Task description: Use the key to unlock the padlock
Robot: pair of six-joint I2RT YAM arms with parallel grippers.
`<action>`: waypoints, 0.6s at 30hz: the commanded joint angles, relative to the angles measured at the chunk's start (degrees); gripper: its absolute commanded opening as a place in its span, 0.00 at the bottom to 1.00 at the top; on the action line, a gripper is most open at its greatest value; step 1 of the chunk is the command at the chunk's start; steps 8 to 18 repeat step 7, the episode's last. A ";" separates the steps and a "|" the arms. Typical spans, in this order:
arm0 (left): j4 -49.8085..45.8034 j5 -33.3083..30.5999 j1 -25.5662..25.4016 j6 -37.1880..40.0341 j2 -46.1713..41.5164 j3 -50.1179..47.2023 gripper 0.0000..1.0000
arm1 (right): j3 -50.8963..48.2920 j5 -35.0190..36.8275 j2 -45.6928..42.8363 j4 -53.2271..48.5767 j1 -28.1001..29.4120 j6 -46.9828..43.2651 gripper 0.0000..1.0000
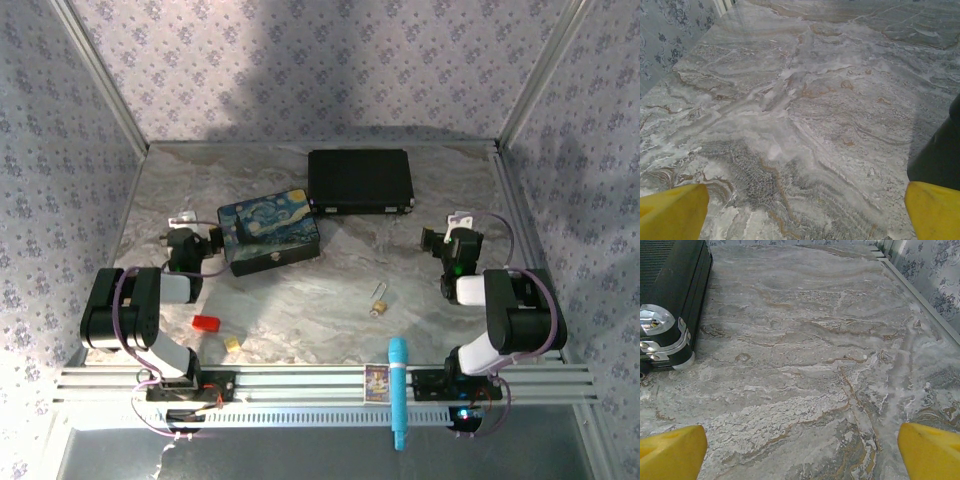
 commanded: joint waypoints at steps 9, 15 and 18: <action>1.42 1.37 0.26 0.39 -0.53 0.85 1.00 | 1.09 -1.95 -0.14 0.06 -0.49 -0.75 0.99; 1.42 1.37 0.26 0.39 -0.53 0.85 1.00 | 1.09 -1.95 -0.14 0.06 -0.49 -0.75 0.99; 1.42 1.37 0.26 0.39 -0.53 0.85 1.00 | 1.09 -1.95 -0.14 0.06 -0.49 -0.75 0.99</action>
